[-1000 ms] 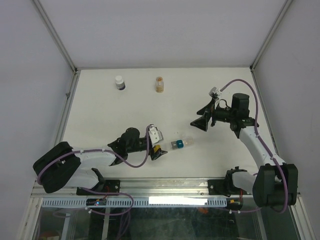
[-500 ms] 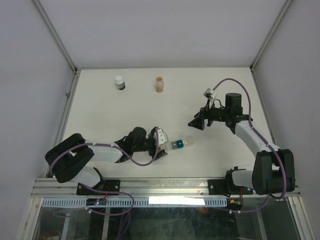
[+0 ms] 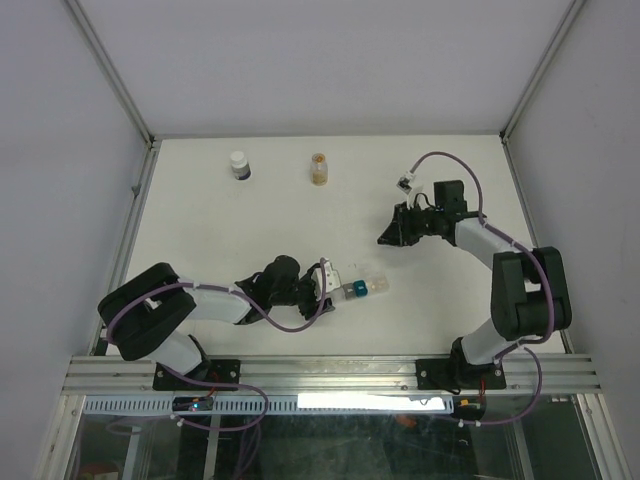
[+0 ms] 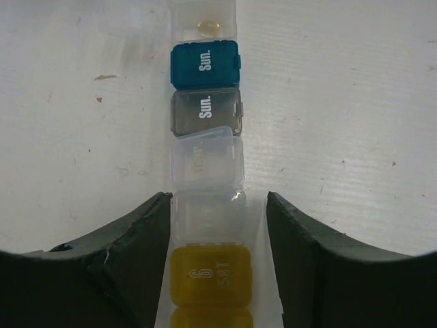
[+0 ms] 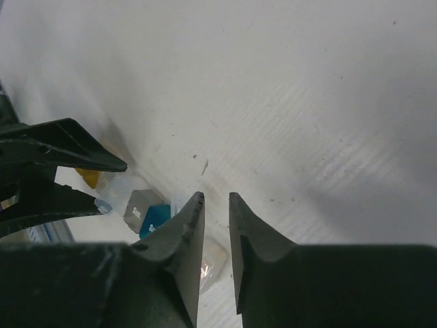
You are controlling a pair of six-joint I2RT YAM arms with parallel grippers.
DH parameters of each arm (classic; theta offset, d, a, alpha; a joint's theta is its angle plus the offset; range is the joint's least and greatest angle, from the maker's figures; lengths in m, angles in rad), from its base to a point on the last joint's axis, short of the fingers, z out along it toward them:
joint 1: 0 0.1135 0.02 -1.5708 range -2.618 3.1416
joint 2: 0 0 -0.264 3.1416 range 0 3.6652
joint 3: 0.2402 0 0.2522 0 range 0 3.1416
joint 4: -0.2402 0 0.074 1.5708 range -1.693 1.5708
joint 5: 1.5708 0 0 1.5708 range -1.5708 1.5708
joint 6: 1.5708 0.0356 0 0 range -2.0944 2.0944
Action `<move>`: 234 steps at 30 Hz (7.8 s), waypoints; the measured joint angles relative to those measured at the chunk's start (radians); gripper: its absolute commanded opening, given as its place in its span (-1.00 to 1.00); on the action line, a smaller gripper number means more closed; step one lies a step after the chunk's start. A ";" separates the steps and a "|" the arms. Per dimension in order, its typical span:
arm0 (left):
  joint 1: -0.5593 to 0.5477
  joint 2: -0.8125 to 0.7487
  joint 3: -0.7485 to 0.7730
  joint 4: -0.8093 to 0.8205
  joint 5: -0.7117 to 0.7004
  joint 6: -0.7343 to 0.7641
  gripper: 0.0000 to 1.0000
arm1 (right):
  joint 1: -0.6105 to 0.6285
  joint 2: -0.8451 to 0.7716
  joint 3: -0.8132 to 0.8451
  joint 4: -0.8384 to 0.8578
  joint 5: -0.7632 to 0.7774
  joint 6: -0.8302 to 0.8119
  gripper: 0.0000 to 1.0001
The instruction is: Sort the pills into containers
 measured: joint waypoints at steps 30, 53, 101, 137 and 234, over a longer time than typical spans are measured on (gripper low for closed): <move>-0.006 0.031 0.028 -0.007 -0.020 -0.008 -0.39 | 0.136 0.208 0.152 -0.370 -0.010 -0.304 -0.94; -0.006 0.032 0.037 -0.022 -0.024 -0.011 -0.43 | 0.251 0.079 0.086 -0.490 0.167 -0.464 -0.98; -0.006 0.050 0.072 -0.051 -0.023 -0.018 -0.39 | 0.377 0.078 0.120 -0.312 -0.056 -0.193 -1.00; -0.006 0.058 0.072 -0.039 -0.020 -0.030 -0.40 | 0.451 0.245 0.185 -0.377 0.111 -0.156 -1.00; 0.311 0.319 0.927 -0.323 0.051 -0.199 0.58 | -0.298 -0.396 0.087 -0.409 -0.298 -0.260 0.29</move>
